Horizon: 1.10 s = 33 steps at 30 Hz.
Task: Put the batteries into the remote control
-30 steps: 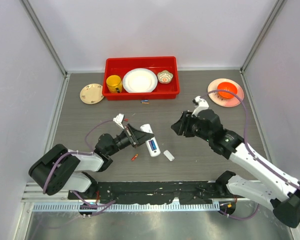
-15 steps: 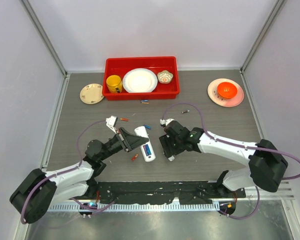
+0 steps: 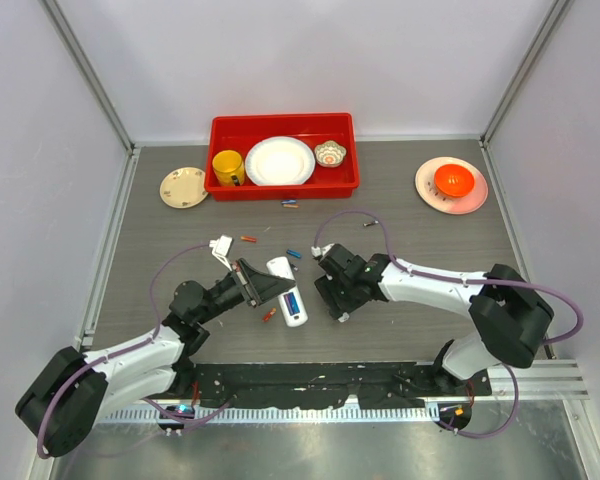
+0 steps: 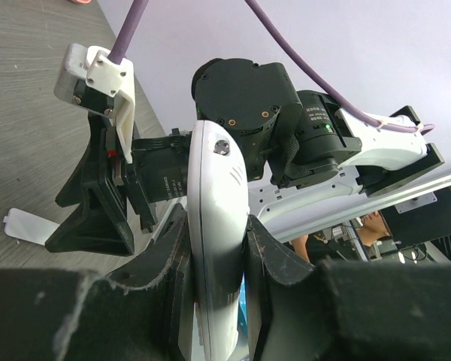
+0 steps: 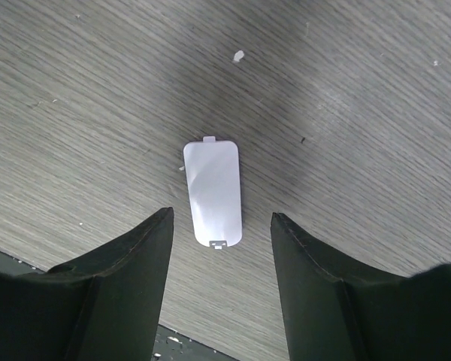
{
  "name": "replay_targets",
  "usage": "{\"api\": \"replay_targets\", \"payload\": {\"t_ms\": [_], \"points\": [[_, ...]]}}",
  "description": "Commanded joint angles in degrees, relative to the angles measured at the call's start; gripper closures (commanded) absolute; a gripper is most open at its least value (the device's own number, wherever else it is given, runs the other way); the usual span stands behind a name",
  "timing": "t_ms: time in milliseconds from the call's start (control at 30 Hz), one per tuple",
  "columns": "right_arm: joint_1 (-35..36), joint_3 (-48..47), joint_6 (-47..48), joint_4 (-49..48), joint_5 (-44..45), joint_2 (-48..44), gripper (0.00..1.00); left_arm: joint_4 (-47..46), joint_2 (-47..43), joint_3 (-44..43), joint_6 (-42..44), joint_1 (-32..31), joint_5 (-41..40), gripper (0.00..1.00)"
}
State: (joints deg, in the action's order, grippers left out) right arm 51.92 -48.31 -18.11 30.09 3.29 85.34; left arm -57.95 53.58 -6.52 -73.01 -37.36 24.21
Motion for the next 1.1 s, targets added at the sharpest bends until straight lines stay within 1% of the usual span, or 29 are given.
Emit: {"api": "replay_targets", "payload": {"t_ms": [0,167,333,433,567,600,667,700,767,867,900,967,1067], "points": [[0.72,-0.55,1.06,-0.64,-1.18,0.61,0.41,-3.3,-0.23,0.28,0.5,0.36,0.4,1.0],[1.08,-0.2,0.88,-1.26,-2.06,2.72,0.43,-4.71,0.47,0.99,0.06,0.36,0.05,1.0],[1.34,-0.2,0.36,-0.65,-1.62,3.6,0.45,-3.66,0.03,0.9,0.68,0.36,-0.12,1.0],[1.52,-0.47,0.0,-0.12,-1.18,4.31,0.48,-3.74,0.38,0.81,0.94,0.36,0.05,1.0],[1.69,-0.73,-0.35,0.59,-1.01,4.92,0.56,-4.54,1.35,0.64,0.94,0.36,0.23,1.0],[1.69,-0.73,-0.61,0.76,-0.57,4.75,0.6,-4.62,1.52,0.64,0.94,0.36,0.4,1.0],[1.78,-0.64,-1.31,0.85,-0.13,4.05,0.65,-4.63,1.87,0.55,0.94,0.36,0.14,1.0],[1.61,-0.29,-1.66,0.68,0.05,2.83,0.68,-4.71,1.96,0.29,1.03,0.36,0.05,1.0],[1.34,-0.11,-3.51,-0.2,0.14,0.8,0.7,-4.54,2.75,-0.15,1.12,0.36,-0.39,1.0],[0.2,-0.37,-6.58,-0.38,1.19,-4.99,0.73,-4.62,4.51,-1.56,1.29,0.36,-1.44,1.0],[-0.15,-0.9,-7.37,-0.29,1.89,-9.01,0.73,-4.89,5.04,-2.26,1.29,0.36,-1.96,1.0],[-0.51,-1.95,-9.13,0.76,3.03,-12.72,0.74,-5.15,6.62,-3.31,1.47,0.36,-4.07,1.0],[-0.51,-5.82,-10.1,4.79,3.57,-17.74,0.76,-6.29,9.51,-4.11,1.65,0.36,-7.76,1.0]]}}
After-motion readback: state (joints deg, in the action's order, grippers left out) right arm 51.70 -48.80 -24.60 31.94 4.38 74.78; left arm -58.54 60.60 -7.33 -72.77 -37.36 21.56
